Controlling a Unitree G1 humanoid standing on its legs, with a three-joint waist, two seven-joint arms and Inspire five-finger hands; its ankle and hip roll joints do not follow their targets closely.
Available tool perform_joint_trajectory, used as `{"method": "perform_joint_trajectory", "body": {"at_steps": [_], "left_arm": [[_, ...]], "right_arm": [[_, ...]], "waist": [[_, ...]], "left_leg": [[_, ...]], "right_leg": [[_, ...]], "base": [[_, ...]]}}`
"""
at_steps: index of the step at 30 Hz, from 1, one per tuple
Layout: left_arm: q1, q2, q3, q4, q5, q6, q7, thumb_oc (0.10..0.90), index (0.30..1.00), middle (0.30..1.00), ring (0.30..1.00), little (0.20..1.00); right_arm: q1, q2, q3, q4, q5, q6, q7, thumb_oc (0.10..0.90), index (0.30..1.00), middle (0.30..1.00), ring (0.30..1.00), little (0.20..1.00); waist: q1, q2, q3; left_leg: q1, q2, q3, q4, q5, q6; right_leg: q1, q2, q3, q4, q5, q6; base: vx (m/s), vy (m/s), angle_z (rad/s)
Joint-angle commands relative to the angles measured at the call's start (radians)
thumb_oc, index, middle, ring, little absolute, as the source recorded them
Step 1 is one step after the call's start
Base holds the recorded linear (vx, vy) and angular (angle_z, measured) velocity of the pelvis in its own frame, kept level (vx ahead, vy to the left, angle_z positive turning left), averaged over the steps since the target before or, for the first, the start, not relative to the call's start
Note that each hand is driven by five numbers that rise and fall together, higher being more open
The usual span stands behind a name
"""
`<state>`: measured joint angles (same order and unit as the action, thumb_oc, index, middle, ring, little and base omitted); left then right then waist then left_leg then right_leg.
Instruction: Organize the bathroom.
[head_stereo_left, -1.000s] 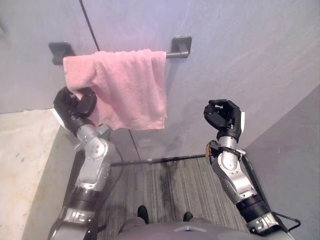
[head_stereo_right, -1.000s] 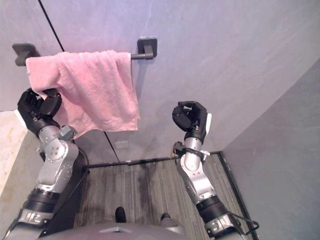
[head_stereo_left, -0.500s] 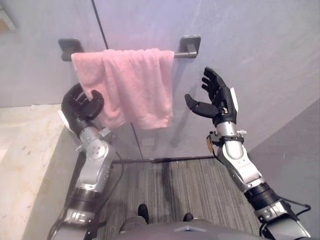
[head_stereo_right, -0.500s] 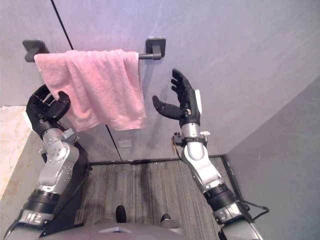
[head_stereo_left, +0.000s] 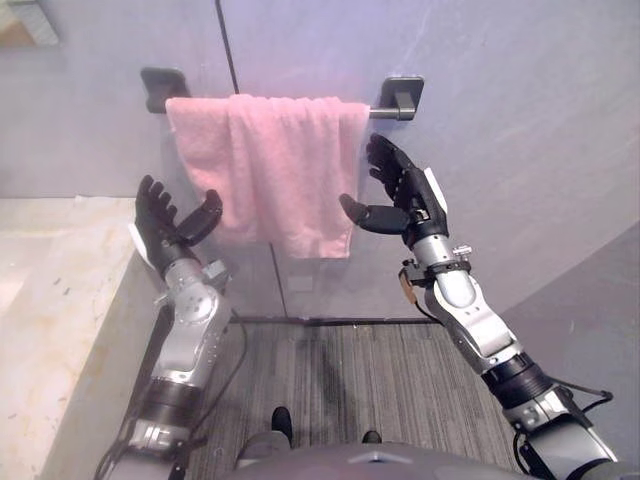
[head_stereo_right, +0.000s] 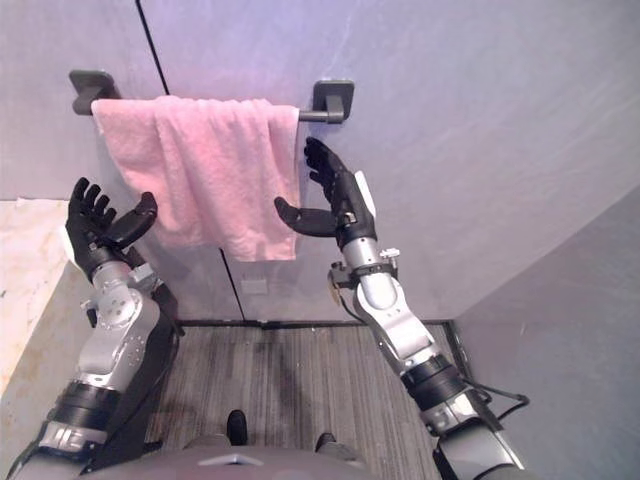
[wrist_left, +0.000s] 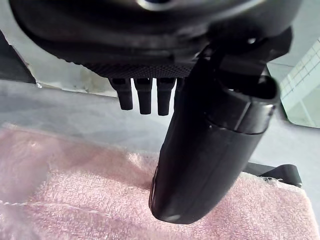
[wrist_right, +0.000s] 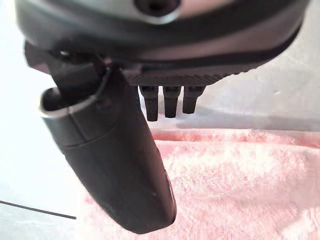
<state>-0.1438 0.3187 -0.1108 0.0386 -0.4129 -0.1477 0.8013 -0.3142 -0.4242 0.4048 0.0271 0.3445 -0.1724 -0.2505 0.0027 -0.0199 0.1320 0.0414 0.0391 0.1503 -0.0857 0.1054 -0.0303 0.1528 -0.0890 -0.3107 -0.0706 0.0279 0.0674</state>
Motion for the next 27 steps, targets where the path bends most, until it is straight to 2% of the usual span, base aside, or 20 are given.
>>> {"method": "perform_joint_trajectory", "body": {"at_steps": [1, 9, 17, 27], "left_arm": [[-0.09, 0.049, -0.031, 0.021, 0.093, -0.068, -0.022, 0.8, 0.9, 0.9, 0.9, 0.9], [-0.083, 0.051, -0.027, 0.027, 0.092, -0.081, -0.019, 0.8, 0.9, 0.9, 0.9, 0.9], [-0.059, 0.044, -0.017, 0.012, 0.097, -0.092, 0.01, 0.8, 0.9, 0.9, 0.9, 0.9], [-0.045, 0.046, -0.017, 0.007, 0.094, -0.103, 0.036, 0.8, 0.9, 0.9, 0.9, 0.9]], "right_arm": [[-0.161, 0.039, -0.046, -0.036, 0.004, -0.075, -0.027, 0.4, 0.3, 0.3, 0.3, 0.3], [-0.136, 0.043, -0.061, -0.027, -0.014, -0.087, -0.071, 0.4, 0.3, 0.3, 0.3, 0.3], [-0.009, 0.075, -0.091, -0.018, -0.01, -0.112, -0.172, 0.4, 0.3, 0.3, 0.3, 0.3], [0.049, 0.107, -0.077, -0.002, -0.033, -0.157, -0.194, 0.4, 0.3, 0.3, 0.3, 0.3]], "waist": [[0.014, -0.003, -0.064], [0.01, -0.002, -0.059], [-0.014, 0.006, -0.05], [-0.028, 0.02, -0.044]], "left_leg": [[0.076, -0.052, 0.054, -0.002, -0.124, 0.048], [0.076, -0.051, 0.059, -0.002, -0.124, 0.05], [0.078, -0.05, 0.071, -0.002, -0.125, 0.055], [0.084, -0.051, 0.078, -0.002, -0.126, 0.061]], "right_leg": [[-0.061, 0.005, -0.033, 0.176, -0.098, 0.059], [-0.066, 0.004, -0.028, 0.179, -0.097, 0.06], [-0.076, 0.005, -0.01, 0.184, -0.09, 0.064], [-0.079, 0.006, 0.0, 0.186, -0.092, 0.062]], "base": [[0.0, -0.005, 0.04], [0.0, -0.001, 0.0], [0.0, 0.006, -0.01], [0.0, 0.007, -0.03]]}}
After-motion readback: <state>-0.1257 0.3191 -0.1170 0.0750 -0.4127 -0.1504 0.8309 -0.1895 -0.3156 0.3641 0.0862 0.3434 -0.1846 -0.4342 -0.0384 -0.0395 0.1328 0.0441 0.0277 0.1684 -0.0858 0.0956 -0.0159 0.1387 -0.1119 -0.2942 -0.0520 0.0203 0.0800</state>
